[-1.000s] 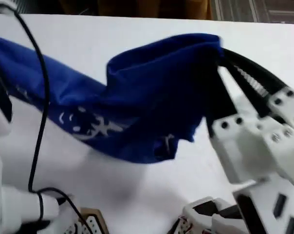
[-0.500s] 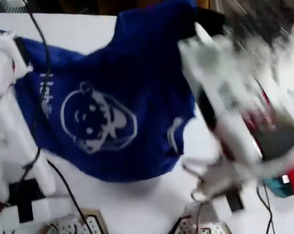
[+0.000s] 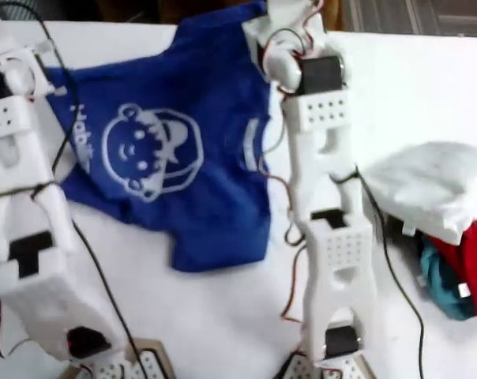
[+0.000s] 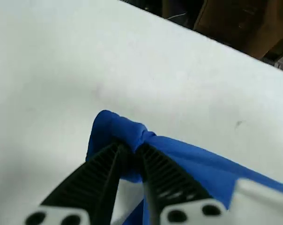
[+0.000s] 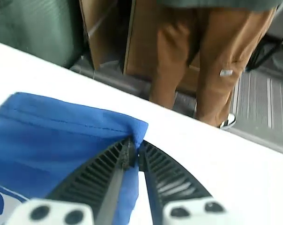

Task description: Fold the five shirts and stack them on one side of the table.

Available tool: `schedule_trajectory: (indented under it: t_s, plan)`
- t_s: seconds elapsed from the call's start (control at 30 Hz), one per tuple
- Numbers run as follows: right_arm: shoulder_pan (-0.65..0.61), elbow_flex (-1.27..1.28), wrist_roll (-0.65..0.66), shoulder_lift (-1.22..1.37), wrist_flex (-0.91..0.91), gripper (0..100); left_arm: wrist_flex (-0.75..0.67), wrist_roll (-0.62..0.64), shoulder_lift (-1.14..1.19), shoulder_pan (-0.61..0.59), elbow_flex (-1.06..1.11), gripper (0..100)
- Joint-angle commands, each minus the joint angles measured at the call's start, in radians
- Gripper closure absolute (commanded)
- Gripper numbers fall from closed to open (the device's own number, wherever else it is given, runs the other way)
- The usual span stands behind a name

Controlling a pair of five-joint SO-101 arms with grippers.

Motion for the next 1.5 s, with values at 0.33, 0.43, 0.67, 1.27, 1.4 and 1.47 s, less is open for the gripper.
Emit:
schedule_trajectory:
  t_s: [0.33, 0.43, 0.67, 1.27, 1.4, 1.47]
  plan:
    - [-0.015, -0.097, 0.077, -0.059, 0.291, 98.1, 0.144, -0.095, 0.037, 0.057, -0.099, 97]
    - [-0.025, -0.098, 0.072, -0.079, 0.415, 98.1, 0.245, -0.186, 0.038, 0.08, -0.14, 97]
    - [-0.036, -0.058, -0.017, -0.131, 0.516, 98.1, 0.434, -0.318, 0.037, 0.089, -0.154, 97]
    - [-0.173, 1.117, 0.173, -0.799, 0.475, 98.1, 0.7, -0.654, 0.037, 0.037, -0.153, 97]
    - [-0.173, 1.266, 0.238, -0.868, 0.461, 98.1, 0.71, -0.695, 0.037, 0.006, -0.151, 97]
    - [-0.174, 1.306, 0.252, -0.878, 0.46, 98.1, 0.712, -0.717, 0.037, -0.003, -0.151, 97]
